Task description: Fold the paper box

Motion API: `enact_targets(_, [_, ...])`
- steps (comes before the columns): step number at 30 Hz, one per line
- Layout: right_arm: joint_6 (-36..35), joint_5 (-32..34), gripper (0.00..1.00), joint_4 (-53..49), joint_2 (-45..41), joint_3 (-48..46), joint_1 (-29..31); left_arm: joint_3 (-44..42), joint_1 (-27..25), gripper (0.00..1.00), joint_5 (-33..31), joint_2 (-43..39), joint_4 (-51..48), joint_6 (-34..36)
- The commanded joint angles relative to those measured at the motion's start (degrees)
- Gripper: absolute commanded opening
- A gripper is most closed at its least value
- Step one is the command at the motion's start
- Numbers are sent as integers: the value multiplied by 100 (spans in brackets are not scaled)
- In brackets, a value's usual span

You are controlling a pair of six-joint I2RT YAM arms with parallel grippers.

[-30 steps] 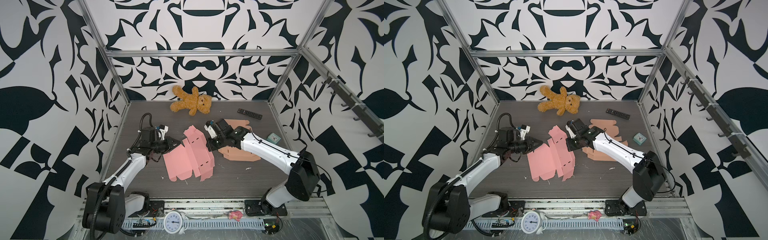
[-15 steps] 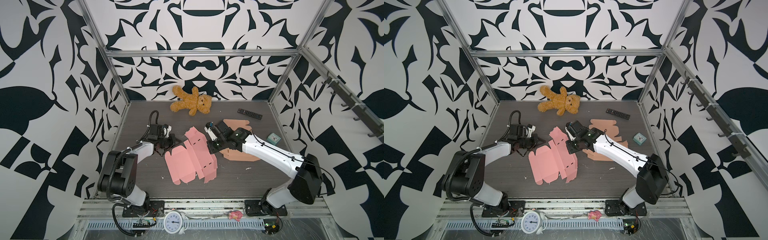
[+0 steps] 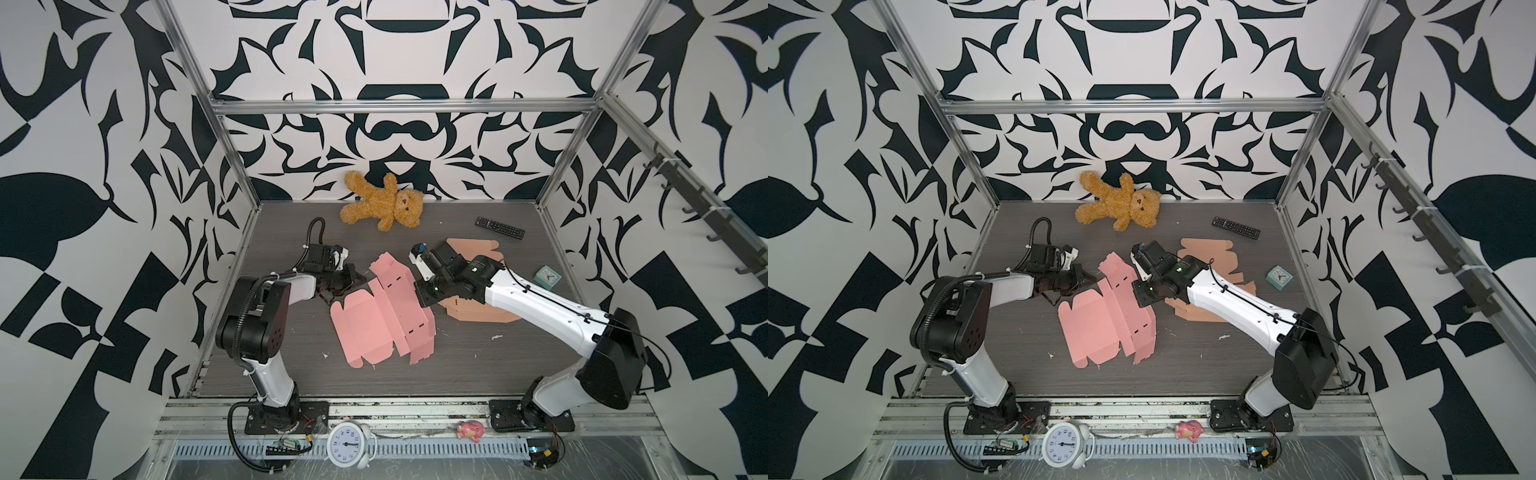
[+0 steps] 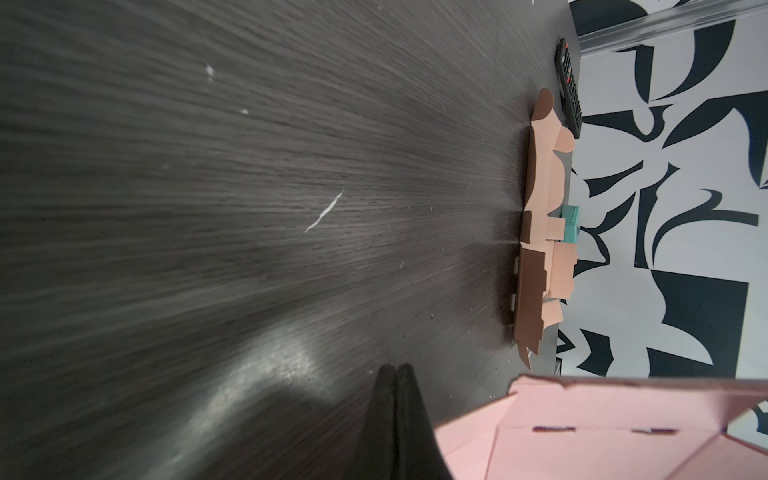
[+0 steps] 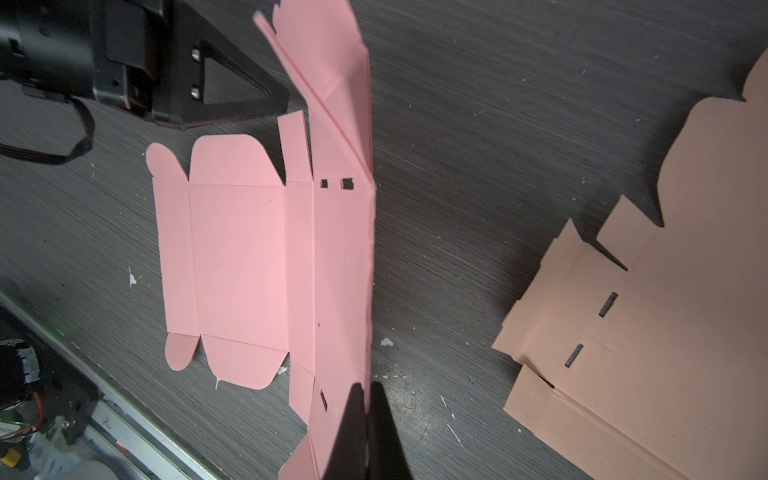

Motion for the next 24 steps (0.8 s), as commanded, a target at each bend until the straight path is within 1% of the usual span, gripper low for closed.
enact_targets(1, [-22,103,0,183,-168,0,25,81,-133,0,-14,5,86,201])
enact_targets(13, [208,114,0,422,-105,-163,32,-194,-259,0,12,-326,42,329])
enact_targets(24, [236,230,0,395,-43,-203,31,-504,-259,0,-8,-767,-293,663])
